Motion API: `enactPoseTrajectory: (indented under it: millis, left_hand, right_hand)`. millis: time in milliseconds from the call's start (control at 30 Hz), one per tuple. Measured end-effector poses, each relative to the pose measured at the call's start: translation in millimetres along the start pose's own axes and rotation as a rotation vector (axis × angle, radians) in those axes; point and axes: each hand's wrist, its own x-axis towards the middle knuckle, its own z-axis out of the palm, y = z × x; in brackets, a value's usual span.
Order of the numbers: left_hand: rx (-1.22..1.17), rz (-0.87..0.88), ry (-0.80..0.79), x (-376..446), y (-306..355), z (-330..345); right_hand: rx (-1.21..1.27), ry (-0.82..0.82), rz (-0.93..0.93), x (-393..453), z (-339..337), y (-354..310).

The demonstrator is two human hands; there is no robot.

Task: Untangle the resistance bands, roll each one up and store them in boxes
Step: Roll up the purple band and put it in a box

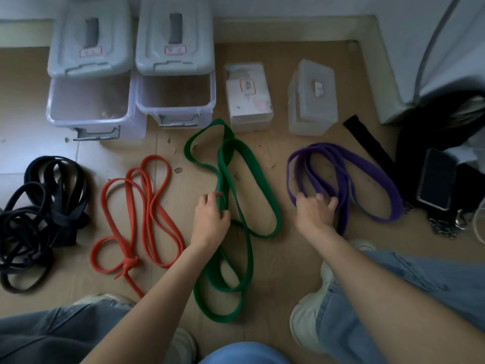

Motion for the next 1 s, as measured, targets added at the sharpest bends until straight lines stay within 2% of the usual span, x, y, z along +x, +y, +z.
enactPoseTrajectory:
  millis: [100, 233, 300, 367, 433, 567, 633, 733, 800, 867, 933, 1000]
  left_hand:
    - [0.025, 0.183, -0.065, -8.9, 27.6, -17.4]
    - [0.018, 0.426, -0.07, -20.8, 83.1, -54.4]
    - [0.01, 0.514, -0.06, -30.6, 110.5, -77.5]
    - [-0.002, 0.587, -0.112, -43.2, 132.1, -101.6]
    - [-0.139, 0.629, -0.191, -60.2, 147.8, -125.2]
    - [-0.438, 0.673, -0.225, -103.2, 165.5, -165.8]
    - [-0.569, 0.674, -0.206, -120.6, 172.6, -180.2]
    - [-0.649, 0.626, -0.12, -132.3, 180.7, -203.2]
    - [-0.697, 0.586, -0.058, -131.2, 180.9, -216.2]
    - [-0.734, 0.556, -0.073, -129.5, 181.2, -220.8]
    - [-0.691, 0.556, -0.122, -129.1, 183.6, -218.2]
    - [-0.586, 0.59, -0.118, -126.1, 186.3, -215.4]
  right_hand:
    - [0.235, 0.238, -0.031, -3.0, -50.2, 2.6]
    - [0.286, 0.482, -0.311, -33.4, -134.5, -6.9]
    - [0.277, 0.512, -0.499, -58.8, -170.1, -12.9]
    - [0.332, 0.45, -0.662, -89.3, -203.4, -19.3]
    - [0.402, 0.411, -0.77, -121.9, -235.8, -22.7]
    - [0.617, 0.489, -0.914, -178.9, -288.9, -19.4]
    - [0.825, 0.376, -0.988, -193.6, -304.1, -18.9]
    - [1.248, 0.064, -0.996, -189.6, -305.7, -15.1]
    - [1.126, 0.016, -0.887, -175.4, -291.2, -13.8]
    - [0.938, -0.136, -0.846, -165.9, -270.1, -22.4]
    - [0.995, -0.228, -0.896, -159.9, -252.1, -36.6]
    - [1.108, -0.181, -0.888, -157.7, -244.6, -46.5]
